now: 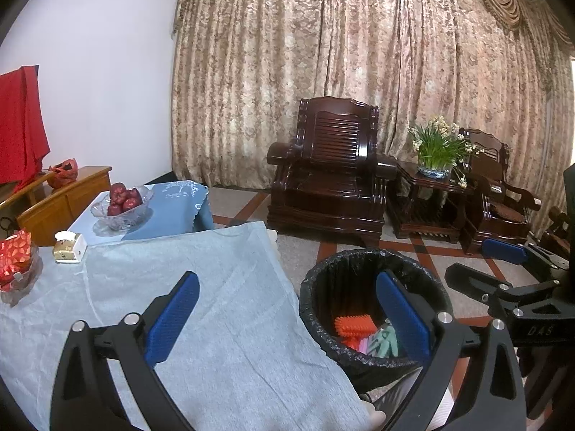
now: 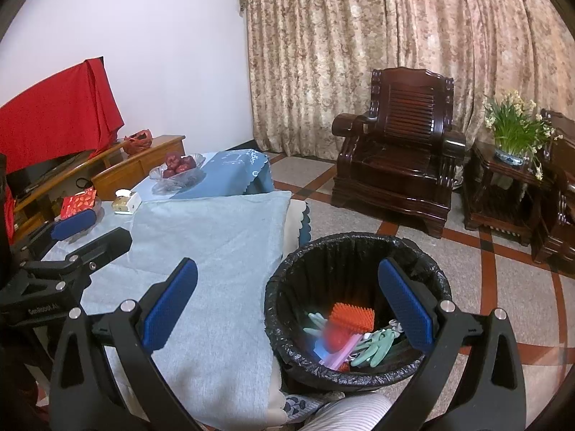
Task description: Collect trash
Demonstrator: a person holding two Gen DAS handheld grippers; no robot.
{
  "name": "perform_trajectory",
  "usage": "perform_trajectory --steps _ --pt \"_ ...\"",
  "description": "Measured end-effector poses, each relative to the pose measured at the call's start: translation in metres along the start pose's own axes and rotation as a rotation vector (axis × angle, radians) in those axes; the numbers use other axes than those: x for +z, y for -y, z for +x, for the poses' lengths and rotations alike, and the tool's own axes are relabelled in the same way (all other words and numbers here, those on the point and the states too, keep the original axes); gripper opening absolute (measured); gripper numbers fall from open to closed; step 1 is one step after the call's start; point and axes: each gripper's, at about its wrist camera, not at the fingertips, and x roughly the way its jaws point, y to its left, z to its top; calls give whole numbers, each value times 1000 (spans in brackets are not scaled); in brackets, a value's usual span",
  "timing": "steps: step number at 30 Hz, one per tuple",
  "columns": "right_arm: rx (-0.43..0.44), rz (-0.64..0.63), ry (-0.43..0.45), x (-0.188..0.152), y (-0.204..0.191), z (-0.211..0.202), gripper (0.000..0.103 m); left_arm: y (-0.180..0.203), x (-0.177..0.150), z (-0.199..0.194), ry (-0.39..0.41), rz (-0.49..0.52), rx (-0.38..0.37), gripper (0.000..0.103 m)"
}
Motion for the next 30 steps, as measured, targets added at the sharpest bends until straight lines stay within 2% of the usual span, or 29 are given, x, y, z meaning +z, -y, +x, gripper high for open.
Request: perform_trajectory --steps 30 --pt "3 -2 -1 0 -6 2 98 0 -1 0 -1 0 1 97"
